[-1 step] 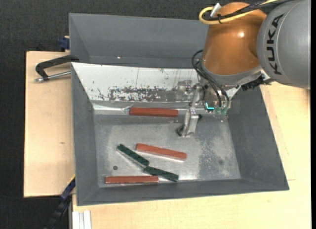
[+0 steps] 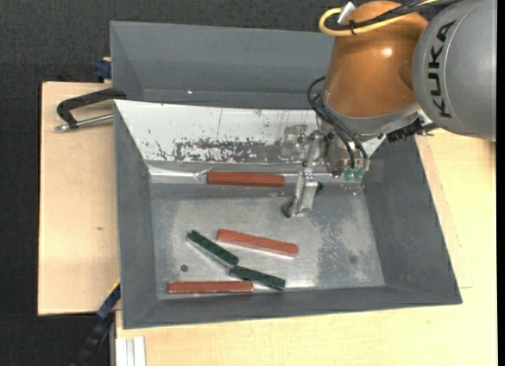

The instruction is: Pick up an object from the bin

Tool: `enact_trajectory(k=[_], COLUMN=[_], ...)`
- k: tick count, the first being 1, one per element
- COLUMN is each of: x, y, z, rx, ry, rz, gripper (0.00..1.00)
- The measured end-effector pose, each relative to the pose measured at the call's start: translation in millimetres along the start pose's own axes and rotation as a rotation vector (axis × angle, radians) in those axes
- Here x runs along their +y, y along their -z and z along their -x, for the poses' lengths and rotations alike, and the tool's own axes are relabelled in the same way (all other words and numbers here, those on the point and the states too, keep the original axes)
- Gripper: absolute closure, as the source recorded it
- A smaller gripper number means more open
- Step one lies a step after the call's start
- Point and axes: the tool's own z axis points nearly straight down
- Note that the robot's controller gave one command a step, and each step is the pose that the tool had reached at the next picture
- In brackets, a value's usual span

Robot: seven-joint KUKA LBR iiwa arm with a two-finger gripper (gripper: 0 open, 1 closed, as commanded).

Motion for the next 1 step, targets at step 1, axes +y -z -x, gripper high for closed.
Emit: enact_trajectory(k=[1], x=[13.0], y=[-61.7], z=[-21.9], rx=[-0.002], ry=[-0.093], rz=[0.000], gripper=[0.00])
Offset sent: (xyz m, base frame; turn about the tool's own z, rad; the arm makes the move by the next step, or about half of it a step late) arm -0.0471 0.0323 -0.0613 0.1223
